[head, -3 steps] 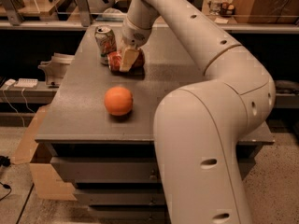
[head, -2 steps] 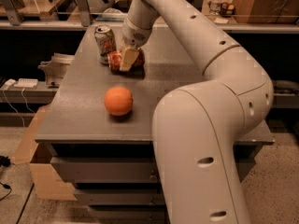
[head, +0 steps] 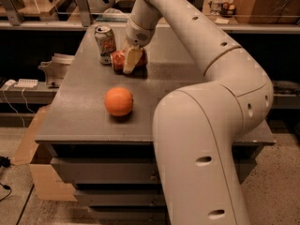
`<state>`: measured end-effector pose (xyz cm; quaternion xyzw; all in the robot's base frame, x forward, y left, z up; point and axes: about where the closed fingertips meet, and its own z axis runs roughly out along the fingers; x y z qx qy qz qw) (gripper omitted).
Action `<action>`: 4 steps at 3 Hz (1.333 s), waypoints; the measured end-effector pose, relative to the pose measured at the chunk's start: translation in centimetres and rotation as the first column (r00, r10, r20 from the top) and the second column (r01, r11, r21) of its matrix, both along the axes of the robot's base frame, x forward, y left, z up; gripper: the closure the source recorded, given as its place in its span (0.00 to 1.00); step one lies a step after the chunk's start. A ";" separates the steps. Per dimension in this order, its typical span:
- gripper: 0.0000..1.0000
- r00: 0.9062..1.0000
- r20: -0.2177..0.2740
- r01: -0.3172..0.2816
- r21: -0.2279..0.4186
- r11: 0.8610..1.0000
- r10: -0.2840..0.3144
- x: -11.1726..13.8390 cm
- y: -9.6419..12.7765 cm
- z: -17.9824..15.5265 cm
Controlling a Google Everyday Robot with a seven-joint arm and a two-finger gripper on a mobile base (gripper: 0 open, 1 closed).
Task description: Move coke can near 7up can
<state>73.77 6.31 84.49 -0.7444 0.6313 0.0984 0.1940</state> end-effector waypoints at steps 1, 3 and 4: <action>0.00 1.000 0.002 0.000 0.000 1.000 0.000 0.1 -0.1 0.2; 0.00 1.000 0.020 0.011 0.002 1.000 -0.011 0.4 -0.9 1.1; 0.00 0.997 0.046 0.064 0.020 0.998 -0.065 1.3 -3.7 2.3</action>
Offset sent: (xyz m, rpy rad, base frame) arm -0.0008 -0.0109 0.0193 -0.0084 -0.0138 0.0048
